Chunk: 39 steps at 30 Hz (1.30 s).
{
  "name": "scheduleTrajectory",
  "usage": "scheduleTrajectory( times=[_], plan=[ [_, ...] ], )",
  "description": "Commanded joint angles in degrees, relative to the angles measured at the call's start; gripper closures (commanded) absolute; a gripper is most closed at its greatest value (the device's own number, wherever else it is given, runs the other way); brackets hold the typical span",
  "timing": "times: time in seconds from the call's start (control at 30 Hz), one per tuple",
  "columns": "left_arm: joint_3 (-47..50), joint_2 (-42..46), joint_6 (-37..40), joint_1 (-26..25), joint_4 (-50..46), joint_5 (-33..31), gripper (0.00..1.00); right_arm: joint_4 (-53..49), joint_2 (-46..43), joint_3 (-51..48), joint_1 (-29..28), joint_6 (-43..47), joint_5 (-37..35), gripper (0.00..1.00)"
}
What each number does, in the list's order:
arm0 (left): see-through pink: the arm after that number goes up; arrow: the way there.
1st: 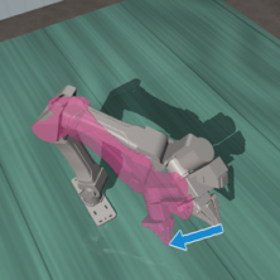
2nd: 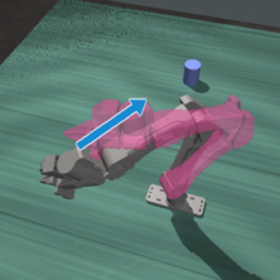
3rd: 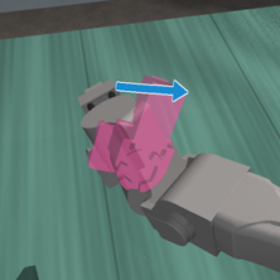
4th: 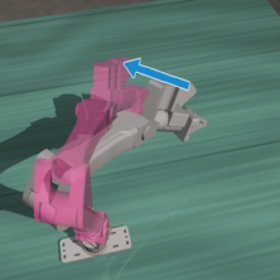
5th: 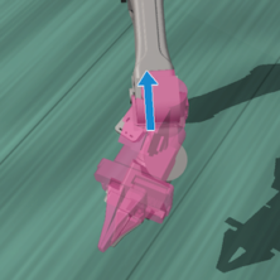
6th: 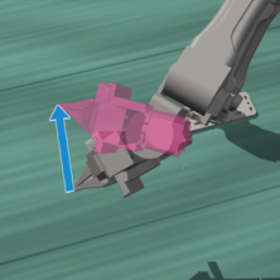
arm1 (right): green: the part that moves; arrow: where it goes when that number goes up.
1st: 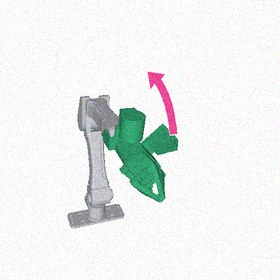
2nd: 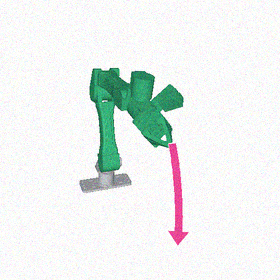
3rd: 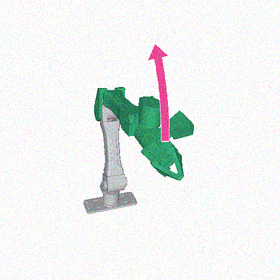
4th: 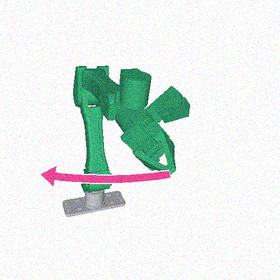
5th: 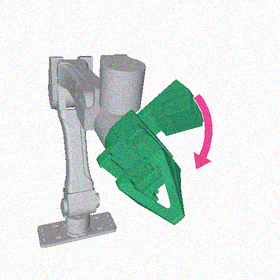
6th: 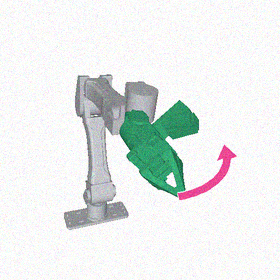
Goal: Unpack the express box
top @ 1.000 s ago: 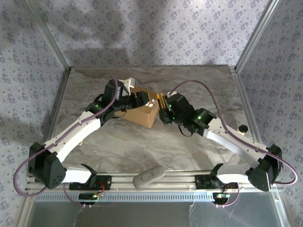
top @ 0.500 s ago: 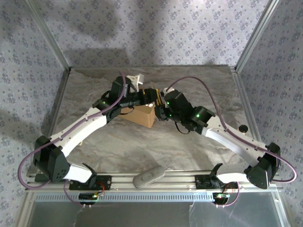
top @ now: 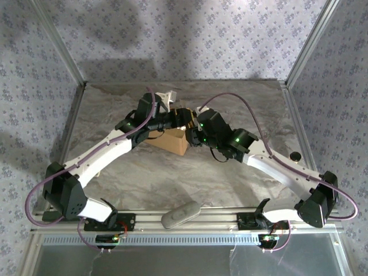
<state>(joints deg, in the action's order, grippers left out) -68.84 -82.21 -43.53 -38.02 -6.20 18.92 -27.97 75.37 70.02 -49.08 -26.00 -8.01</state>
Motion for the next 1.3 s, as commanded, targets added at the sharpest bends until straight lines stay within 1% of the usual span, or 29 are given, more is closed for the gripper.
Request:
scheduleTrajectory(
  times=[0.0,0.17,0.27,0.37,0.43,0.5,0.57,0.6,0.63,0.77,0.83,0.93,1.0,1.13,1.27],
  plan=[
    [-2.3,-1.0,-0.1,-0.4,2.2,1.4,0.50,1.8,0.2,2.5,-0.5,1.3,0.7,0.73],
    [-2.1,-1.6,-0.1,-0.4,2.5,1.3,0.54,1.9,0.3,2.8,-0.8,1.3,0.6,0.73],
    [-2.2,-1.9,-0.2,-0.4,2.5,1.2,0.60,2.0,0.3,3.0,-0.9,1.3,0.6,0.73],
    [-2.1,-2.0,-0.2,-0.4,2.5,1.1,0.71,2.2,0.3,3.1,-0.9,1.3,0.7,0.73],
    [-2.0,-1.9,-0.2,-0.3,2.5,0.7,0.81,2.2,0.4,3.0,-1.1,1.2,0.8,0.73],
    [-1.9,-1.9,-0.3,-0.4,2.3,0.1,0.92,2.1,0.3,2.9,-1.0,1.1,0.7,0.73],
    [-1.7,-1.8,-0.4,-0.4,2.2,-0.4,1.00,2.4,0.1,2.5,-0.9,0.7,0.5,0.71],
    [-1.7,-1.8,-0.4,-0.4,2.1,-0.6,1.00,2.5,0.0,2.3,-0.8,0.6,0.7,0.68],
    [-1.7,-1.7,-0.6,-0.4,2.1,-0.9,1.00,2.8,-0.1,2.0,-0.6,0.4,1.2,0.62],
    [-1.0,-1.0,-1.3,-0.1,2.8,-2.0,1.00,4.8,-1.2,0.2,1.0,-1.1,4.3,0.45],
    [-0.4,-0.4,-2.4,0.2,3.9,-2.4,1.00,5.9,-2.0,-1.0,2.3,-2.1,6.0,0.39],
    [0.8,0.8,-3.7,0.9,5.7,-3.1,1.00,7.7,-3.8,-4.1,4.9,-2.6,10.0,0.34],
    [1.3,1.7,-3.9,1.3,6.6,-3.5,1.00,10.2,-5.1,-6.3,6.9,-3.9,14.0,0.31],
    [2.3,3.8,-3.7,1.6,7.9,-5.0,1.00,16.6,-8.0,-11.0,11.8,-7.8,23.2,0.28],
    [2.6,5.1,-3.2,1.9,8.1,-6.4,1.00,22.5,-10.2,-14.8,15.3,-11.7,30.1,0.26]
  ],
)
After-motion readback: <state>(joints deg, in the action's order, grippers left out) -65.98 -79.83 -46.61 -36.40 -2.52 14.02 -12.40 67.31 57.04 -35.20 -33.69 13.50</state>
